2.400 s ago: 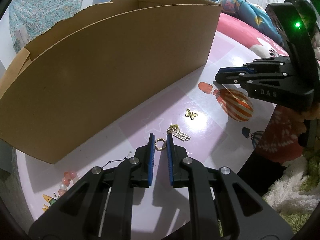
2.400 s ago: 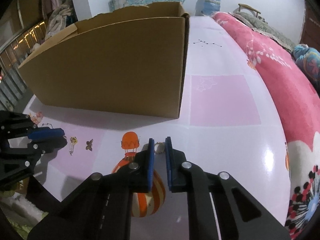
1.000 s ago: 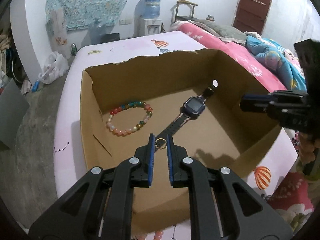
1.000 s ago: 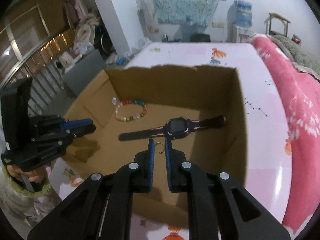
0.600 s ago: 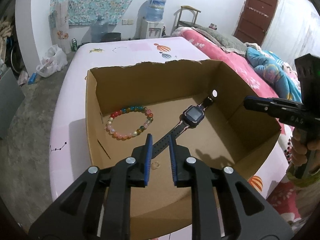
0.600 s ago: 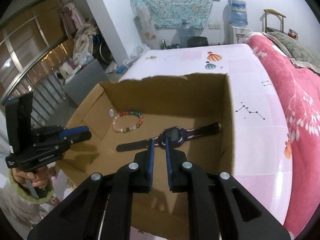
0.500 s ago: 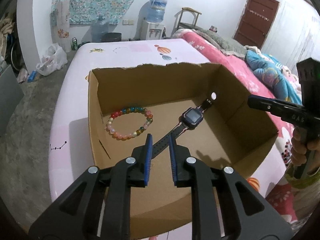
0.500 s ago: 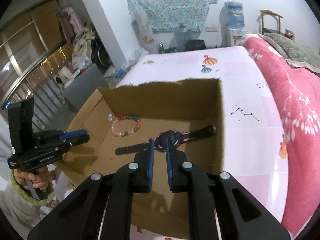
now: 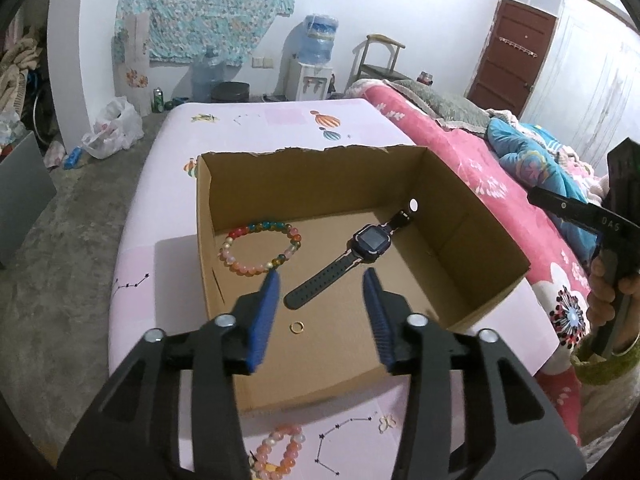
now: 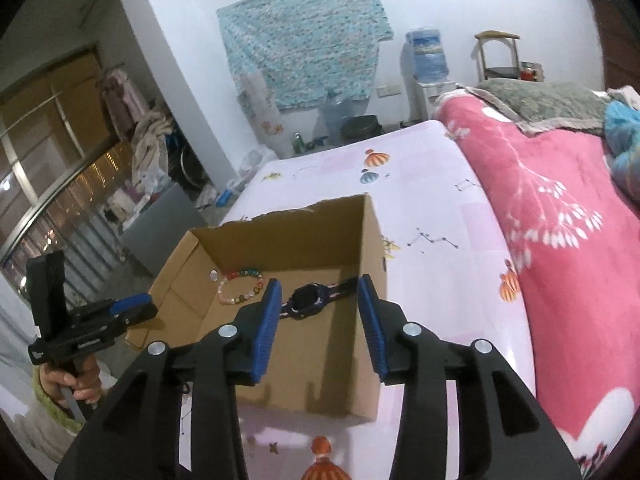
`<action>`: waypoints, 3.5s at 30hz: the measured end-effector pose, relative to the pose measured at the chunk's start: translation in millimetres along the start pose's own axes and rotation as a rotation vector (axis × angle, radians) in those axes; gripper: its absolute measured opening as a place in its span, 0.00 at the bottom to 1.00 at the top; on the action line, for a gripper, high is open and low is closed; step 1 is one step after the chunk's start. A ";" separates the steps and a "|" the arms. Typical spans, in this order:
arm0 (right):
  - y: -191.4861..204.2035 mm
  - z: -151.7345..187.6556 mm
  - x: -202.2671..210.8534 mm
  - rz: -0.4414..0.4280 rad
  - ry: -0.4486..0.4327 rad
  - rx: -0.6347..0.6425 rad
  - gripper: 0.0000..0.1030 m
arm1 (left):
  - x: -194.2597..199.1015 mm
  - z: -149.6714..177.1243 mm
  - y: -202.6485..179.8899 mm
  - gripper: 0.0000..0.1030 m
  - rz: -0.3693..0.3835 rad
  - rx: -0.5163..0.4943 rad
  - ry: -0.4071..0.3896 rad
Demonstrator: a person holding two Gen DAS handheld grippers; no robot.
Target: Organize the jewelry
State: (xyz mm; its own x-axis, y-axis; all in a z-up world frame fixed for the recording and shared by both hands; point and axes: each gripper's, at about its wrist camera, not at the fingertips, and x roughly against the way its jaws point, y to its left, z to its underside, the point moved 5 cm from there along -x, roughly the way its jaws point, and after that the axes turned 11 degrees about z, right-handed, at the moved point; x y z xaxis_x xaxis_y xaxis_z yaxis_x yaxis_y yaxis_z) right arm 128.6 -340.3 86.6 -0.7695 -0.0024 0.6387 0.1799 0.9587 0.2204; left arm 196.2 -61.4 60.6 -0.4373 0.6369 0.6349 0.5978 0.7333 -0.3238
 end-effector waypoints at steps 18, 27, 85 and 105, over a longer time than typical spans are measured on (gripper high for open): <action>-51.0 81.5 19.1 0.161 0.083 -0.140 0.66 | 26.1 55.8 -38.0 0.83 -0.049 -0.110 0.056; -50.1 124.9 0.1 0.242 0.222 -0.097 0.68 | -5.8 108.2 -52.9 0.87 -0.012 -0.036 0.213; -0.6 174.7 -40.0 0.355 0.332 0.160 0.93 | -72.0 181.6 -99.9 0.93 -0.139 -0.187 0.321; 2.5 177.9 -41.9 0.375 0.331 0.201 0.94 | -69.6 185.7 -94.1 0.93 -0.117 -0.208 0.320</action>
State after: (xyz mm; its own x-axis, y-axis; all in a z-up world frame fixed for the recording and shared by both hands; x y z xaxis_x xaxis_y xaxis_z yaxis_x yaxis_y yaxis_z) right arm 52.3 -287.2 -70.7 -0.4349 0.2926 0.8516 0.2595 0.9463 -0.1926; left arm 45.6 -130.5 -83.4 -0.2990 0.4217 0.8560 0.6941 0.7117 -0.1081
